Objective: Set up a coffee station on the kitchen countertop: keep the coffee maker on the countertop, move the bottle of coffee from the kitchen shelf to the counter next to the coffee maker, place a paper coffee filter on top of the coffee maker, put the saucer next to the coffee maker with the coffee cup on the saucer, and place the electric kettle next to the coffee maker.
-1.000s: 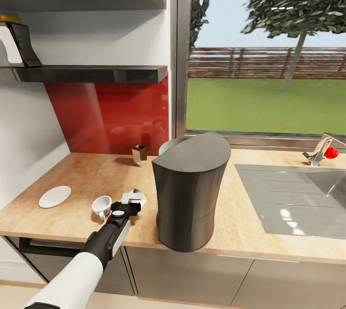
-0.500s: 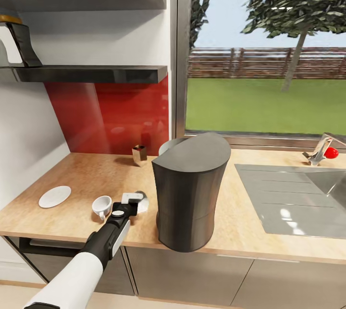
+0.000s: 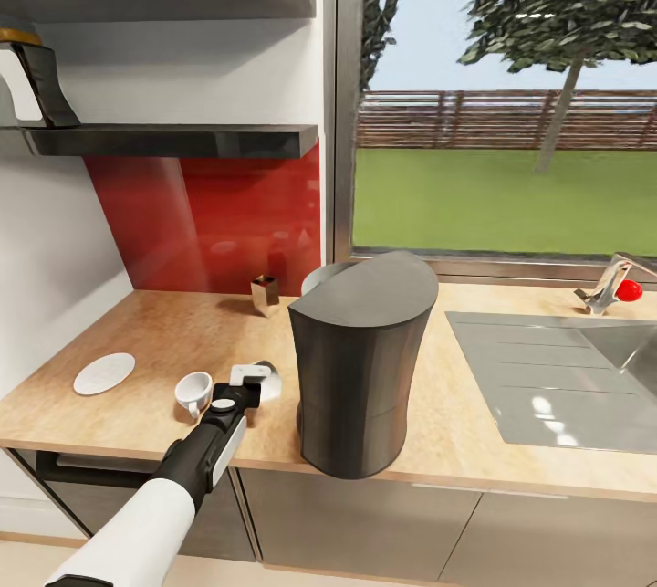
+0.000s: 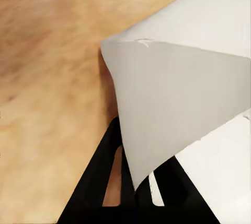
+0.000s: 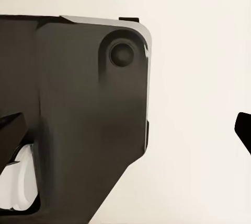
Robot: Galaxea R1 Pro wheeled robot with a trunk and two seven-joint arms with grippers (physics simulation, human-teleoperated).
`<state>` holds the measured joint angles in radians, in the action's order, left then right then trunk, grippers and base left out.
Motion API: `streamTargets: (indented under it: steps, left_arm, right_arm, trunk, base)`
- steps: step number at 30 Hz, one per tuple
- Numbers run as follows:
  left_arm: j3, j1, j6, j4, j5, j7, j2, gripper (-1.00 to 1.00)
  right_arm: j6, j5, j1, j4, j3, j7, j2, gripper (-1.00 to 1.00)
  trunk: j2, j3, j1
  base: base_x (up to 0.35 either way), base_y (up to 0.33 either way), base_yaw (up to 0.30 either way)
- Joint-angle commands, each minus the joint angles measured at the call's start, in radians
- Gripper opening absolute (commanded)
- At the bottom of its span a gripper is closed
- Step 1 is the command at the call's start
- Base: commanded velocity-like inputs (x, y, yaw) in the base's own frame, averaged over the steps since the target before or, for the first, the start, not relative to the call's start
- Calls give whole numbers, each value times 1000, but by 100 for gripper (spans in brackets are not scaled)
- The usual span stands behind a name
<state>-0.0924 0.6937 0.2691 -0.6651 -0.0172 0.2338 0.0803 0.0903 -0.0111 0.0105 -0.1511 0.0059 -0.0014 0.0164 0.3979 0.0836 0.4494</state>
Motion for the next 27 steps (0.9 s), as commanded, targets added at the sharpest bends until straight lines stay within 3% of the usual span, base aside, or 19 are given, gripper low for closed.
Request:
streamTargets:
  steps: [1,27]
  left_arm:
    - [-4,0,8,-2,-4,5,-1,-100]
    - [-7,2,12,-7,-1,2,-1,-100]
  right_arm:
    - [3,-1,1,1,0,0,0,100]
    - [3,-1,1,1,0,0,0,100]
  trunk:
    - [2,2,1]
    - [2,2,1]
  base:
    - [0,0,0]
    - [0,0,0]
